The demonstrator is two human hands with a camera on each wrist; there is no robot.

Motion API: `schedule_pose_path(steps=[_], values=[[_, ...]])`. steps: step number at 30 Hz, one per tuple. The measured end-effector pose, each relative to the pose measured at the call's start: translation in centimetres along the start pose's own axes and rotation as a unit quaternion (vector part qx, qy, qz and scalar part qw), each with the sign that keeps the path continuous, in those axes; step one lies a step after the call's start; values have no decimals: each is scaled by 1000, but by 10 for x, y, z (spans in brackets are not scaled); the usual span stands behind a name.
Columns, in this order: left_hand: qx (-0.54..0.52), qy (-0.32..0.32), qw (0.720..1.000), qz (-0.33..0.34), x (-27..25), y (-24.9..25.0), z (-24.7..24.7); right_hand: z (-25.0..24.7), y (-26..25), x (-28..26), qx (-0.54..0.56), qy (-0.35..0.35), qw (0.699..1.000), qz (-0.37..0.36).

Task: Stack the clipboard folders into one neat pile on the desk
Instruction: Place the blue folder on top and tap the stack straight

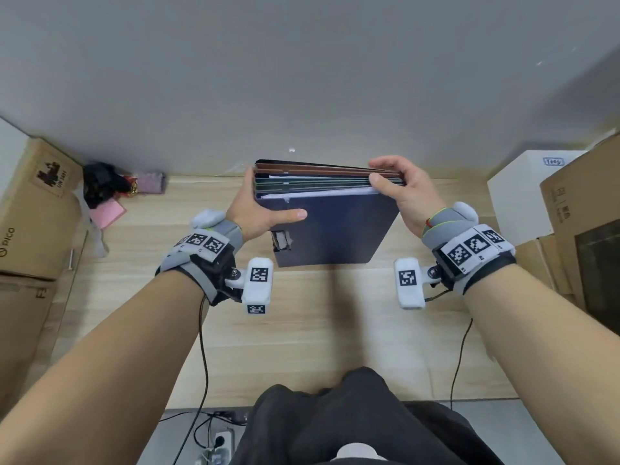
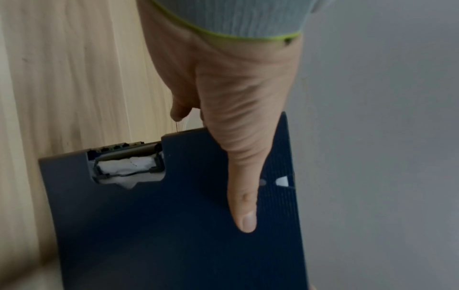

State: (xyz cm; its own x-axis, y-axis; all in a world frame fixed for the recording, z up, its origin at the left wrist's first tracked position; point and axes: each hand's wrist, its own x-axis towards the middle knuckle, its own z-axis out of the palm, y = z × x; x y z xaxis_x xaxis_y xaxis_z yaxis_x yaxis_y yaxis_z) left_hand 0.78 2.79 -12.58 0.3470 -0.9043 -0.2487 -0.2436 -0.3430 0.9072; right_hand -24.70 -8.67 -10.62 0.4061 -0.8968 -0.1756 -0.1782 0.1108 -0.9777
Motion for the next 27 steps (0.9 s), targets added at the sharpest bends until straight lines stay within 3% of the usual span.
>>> schedule_pose_path(steps=[8,13,18,21,24,27], values=[[17,44,998,33,0,5,2,5,-4,-11,-15,12,1000,19],[18,68,997,43,-1,1,5,-1,-8,-4,-59,13,998,-21],[27,28,999,13,0,-7,1,-4,3,-5,-120,6,993,-5],[64,13,997,-30,3,-15,2,-4,12,-10,-92,20,995,44],[60,32,996,-57,-1,-15,7,1,13,-17,-92,14,991,97],[34,62,996,-52,-3,-11,10,3,0,-24,-83,13,993,86]])
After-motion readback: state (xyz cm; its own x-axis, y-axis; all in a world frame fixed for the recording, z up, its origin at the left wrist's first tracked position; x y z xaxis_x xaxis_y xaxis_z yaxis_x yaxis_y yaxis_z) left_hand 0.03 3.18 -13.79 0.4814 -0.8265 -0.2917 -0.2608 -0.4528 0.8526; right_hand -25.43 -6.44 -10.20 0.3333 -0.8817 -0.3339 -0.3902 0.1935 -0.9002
